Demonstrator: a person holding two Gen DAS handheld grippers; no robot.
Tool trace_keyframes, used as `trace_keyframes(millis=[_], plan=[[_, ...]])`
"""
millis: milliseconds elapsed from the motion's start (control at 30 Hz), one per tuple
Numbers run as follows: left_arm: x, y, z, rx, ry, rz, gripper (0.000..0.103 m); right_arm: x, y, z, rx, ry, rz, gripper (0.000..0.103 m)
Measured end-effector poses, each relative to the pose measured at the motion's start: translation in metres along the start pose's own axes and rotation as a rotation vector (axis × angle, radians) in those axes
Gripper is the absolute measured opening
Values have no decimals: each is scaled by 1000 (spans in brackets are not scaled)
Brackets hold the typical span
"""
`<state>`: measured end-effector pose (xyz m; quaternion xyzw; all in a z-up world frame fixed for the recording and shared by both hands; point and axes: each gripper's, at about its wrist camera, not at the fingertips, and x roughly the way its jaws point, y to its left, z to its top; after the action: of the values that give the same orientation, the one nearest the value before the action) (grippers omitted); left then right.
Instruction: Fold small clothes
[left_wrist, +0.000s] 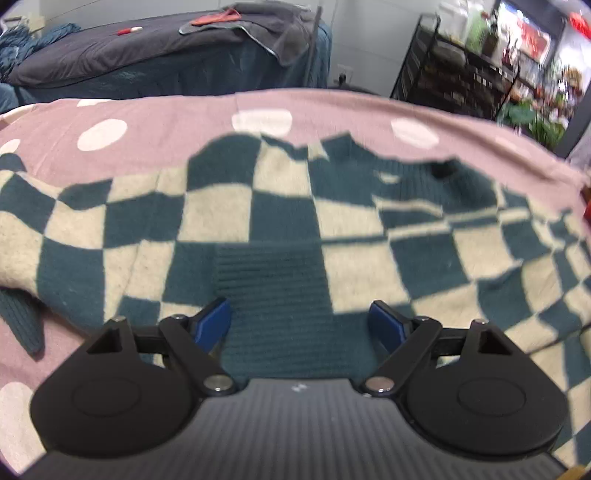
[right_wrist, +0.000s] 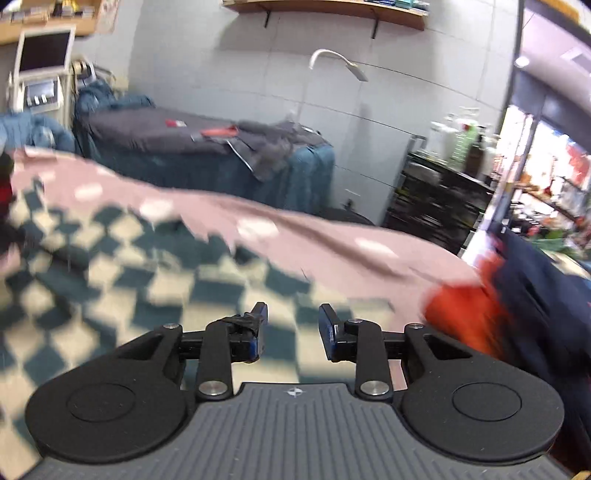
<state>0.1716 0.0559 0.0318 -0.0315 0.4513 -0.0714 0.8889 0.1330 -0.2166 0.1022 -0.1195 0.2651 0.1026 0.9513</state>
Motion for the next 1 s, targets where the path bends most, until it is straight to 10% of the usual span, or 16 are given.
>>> trace_keyframes(millis=[233,367,600,700,1000], plan=[[7,0,-4,44,22,4,96,118,-15,57,14,184,220,68],[7,0,-4,52,27,-8,101,155,-4,62,-77,328,276,97],[7,0,-4,55,38,-21,103,168,3,46,-153,411,354,65],[9,-1,-3,56,39,-20,103,161,-3,47,-165,380,281,5],[11,-3,-4,54,34,-3,103,163,-19,44,-136,329,102,3]])
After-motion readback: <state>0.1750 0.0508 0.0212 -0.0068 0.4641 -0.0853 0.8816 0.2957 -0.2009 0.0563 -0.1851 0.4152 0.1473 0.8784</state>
